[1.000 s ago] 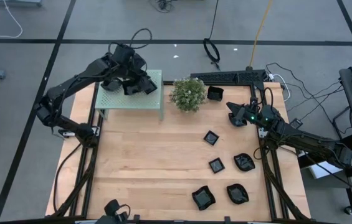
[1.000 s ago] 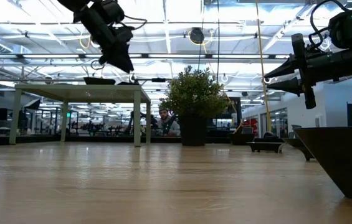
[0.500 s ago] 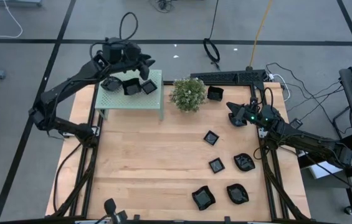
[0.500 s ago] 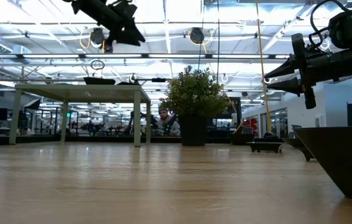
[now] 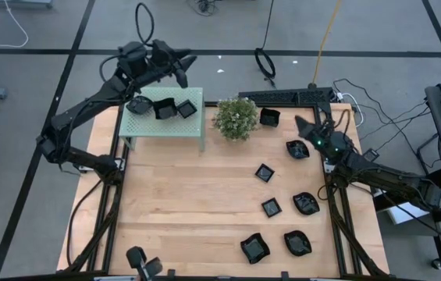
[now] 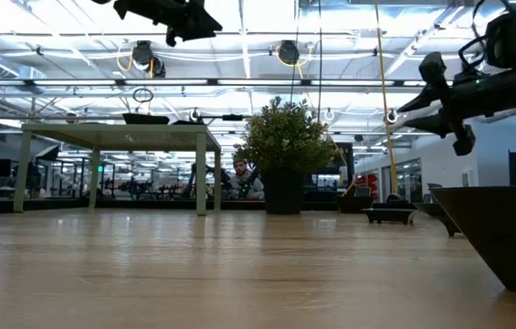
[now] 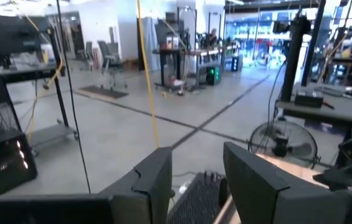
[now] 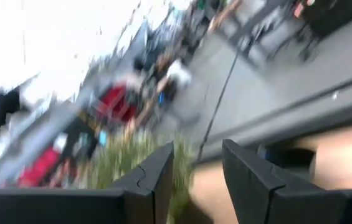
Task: Pick & Place Mini shaped plates
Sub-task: Move the leaf shape plate on the center of the table
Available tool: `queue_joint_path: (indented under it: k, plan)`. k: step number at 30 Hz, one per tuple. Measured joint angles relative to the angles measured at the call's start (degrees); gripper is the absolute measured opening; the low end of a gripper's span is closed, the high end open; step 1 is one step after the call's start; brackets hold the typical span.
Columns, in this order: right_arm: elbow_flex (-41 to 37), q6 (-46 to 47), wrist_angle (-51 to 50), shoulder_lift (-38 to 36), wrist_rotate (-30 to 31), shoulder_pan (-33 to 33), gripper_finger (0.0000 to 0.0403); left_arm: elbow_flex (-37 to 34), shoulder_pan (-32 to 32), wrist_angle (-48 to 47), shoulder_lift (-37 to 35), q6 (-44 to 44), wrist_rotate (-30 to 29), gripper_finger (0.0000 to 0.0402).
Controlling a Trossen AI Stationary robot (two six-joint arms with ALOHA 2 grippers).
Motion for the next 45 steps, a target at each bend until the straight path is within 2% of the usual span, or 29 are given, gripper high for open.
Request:
queue_joint_path:
  k: [5, 13, 15, 19, 23, 28, 31, 37, 42, 45]
  plan:
    - [0.0, -0.6, 6.0, 0.0, 5.4, -0.2, 0.0123, 0.0, 0.0, 0.4, 0.0, 0.0, 0.0, 0.0147]
    - [0.0, -5.5, 12.3, 0.1, 5.6, -0.2, 0.0123, 0.0, 0.0, 0.2, 0.0, -0.3, 0.0, 0.0147]
    - [0.0, -9.6, 14.3, 0.2, 5.1, -0.2, 0.0123, 0.0, 0.0, -0.2, 0.0, -0.4, 0.0, 0.0147]
    - [0.2, -23.6, 19.4, 0.2, 2.0, -0.2, 0.0123, 0.0, 0.0, -1.1, 0.0, -0.4, 0.0, 0.0147]
    - [3.0, -33.0, 17.7, 0.5, 2.2, -0.2, 0.0123, 0.0, 0.0, -1.8, 0.0, -0.9, 0.0, 0.0147]
    - [10.5, -41.9, 4.4, 2.9, 2.2, -0.2, 0.0123, 0.0, 0.0, -1.8, 0.0, -2.9, 0.0, 0.0147]
    - [16.3, -43.8, -6.1, 5.6, 2.4, -0.2, 0.0123, 0.0, 0.0, -1.8, 0.0, -3.2, 0.0, 0.0147]
    - [29.9, -43.8, -35.1, 13.4, 2.3, -0.2, 0.0123, 0.0, 0.0, -1.8, 0.0, -4.8, 0.0, 0.0147]
    - [39.6, -36.1, -61.7, 22.9, 1.8, -0.2, 0.0123, 0.0, 0.0, -1.8, 0.0, -4.8, 0.0, 0.0147]
    - [42.1, -27.4, -73.2, 28.7, -3.6, -0.3, 0.0123, 0.0, 0.0, -1.8, 0.0, -5.5, 0.0, 0.0147]
